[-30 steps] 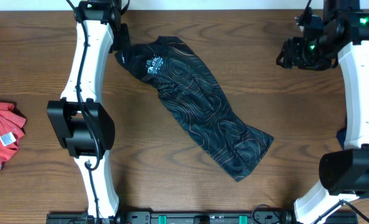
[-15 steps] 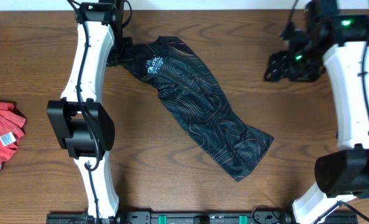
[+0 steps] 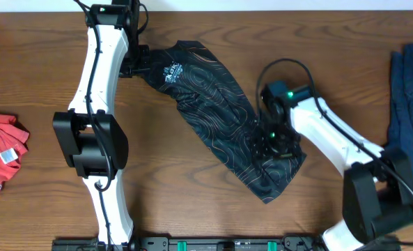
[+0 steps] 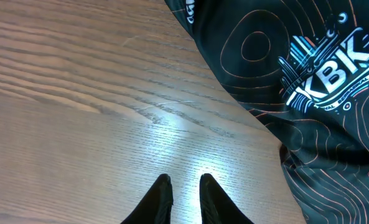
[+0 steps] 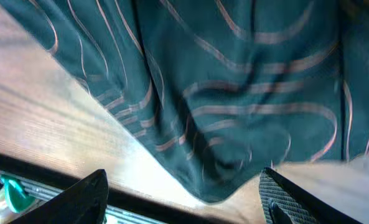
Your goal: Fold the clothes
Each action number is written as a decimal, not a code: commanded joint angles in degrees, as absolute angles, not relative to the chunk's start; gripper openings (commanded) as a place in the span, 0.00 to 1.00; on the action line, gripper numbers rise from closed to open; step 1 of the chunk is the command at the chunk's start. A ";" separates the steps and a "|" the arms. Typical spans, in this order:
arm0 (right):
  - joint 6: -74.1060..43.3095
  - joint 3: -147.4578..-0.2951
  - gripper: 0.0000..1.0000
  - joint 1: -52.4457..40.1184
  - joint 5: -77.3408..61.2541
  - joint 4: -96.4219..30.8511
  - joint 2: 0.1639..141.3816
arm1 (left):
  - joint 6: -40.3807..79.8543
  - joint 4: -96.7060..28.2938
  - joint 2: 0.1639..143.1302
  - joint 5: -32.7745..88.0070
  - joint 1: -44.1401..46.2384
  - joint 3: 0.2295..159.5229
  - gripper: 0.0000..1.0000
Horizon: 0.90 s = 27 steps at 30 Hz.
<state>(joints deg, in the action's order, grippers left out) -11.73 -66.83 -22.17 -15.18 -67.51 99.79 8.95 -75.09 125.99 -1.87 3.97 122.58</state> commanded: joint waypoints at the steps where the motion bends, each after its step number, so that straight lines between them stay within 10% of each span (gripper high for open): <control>1: -14.72 -65.01 0.76 -20.69 -16.88 -67.02 96.47 | 8.62 -75.42 124.29 -1.87 3.92 122.45 0.19; 27: -19.53 -54.37 0.78 0.03 -22.13 -46.92 101.54 | 8.62 -75.64 124.29 1.10 3.92 122.45 0.19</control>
<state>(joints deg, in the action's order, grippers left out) -18.11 -54.26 -2.44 -23.16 -48.82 100.36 8.95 -75.44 125.99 0.75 3.97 122.58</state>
